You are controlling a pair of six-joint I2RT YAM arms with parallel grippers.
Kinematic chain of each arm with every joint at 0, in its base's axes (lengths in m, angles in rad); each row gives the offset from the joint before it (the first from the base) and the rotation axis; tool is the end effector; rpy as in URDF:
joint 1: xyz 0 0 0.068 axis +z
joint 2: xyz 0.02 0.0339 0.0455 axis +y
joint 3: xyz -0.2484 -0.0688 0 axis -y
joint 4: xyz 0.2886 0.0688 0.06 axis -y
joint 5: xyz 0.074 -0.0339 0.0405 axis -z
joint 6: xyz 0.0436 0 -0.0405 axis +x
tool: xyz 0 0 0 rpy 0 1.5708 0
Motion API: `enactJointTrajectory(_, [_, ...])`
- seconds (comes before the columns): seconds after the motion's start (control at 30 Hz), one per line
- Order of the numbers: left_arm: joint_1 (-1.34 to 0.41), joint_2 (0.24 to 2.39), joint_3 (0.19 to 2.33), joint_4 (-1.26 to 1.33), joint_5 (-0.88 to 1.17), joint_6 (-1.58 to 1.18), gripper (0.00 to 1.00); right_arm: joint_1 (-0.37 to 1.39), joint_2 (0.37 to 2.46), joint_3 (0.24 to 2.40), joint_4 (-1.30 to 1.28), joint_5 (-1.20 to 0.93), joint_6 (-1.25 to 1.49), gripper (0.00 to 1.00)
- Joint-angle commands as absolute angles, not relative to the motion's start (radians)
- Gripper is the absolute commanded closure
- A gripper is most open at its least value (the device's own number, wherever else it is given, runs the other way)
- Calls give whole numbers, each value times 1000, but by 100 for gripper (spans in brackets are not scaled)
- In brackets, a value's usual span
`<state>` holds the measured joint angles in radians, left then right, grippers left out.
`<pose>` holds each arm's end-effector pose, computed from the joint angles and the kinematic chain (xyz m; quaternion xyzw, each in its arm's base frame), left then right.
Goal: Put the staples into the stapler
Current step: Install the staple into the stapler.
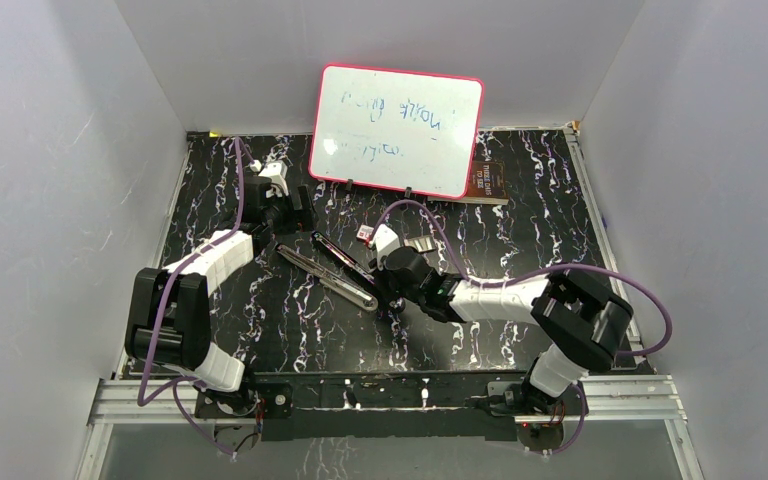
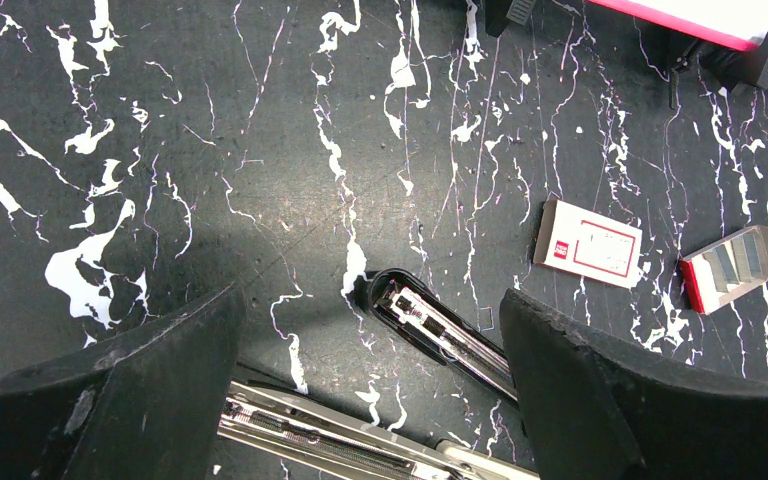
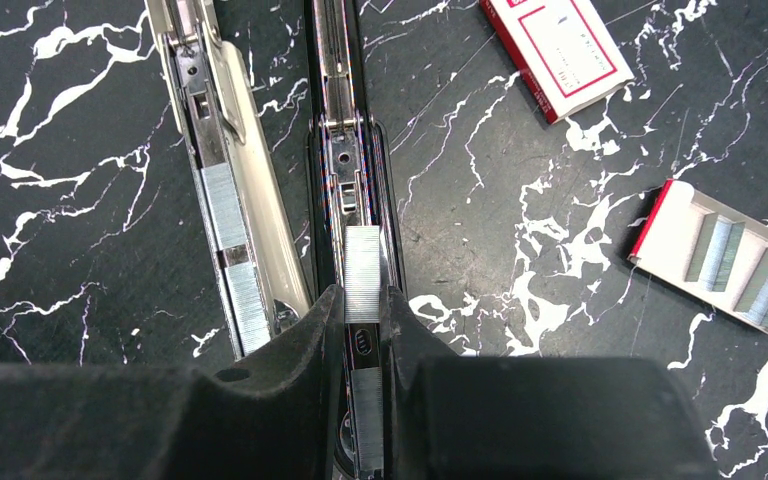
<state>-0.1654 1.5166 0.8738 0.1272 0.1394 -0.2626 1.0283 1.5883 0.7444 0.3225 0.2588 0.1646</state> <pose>0.3693 -0.0678 0.1788 -0.0069 0.8626 -0.1655 0.4780 0.1963 0.3040 0.1282 -0.3005 0.8065 0.1866 0.4737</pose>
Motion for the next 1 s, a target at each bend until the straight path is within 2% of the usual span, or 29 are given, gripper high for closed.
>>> enactJointTrajectory(0.0, [-159, 1488, 868, 143, 150, -263, 4, 1030, 1528, 778, 386, 287, 161, 100])
enactJointTrajectory(0.97, [-159, 1488, 868, 143, 150, -262, 4, 1018, 1554, 772, 331, 243, 201, 100])
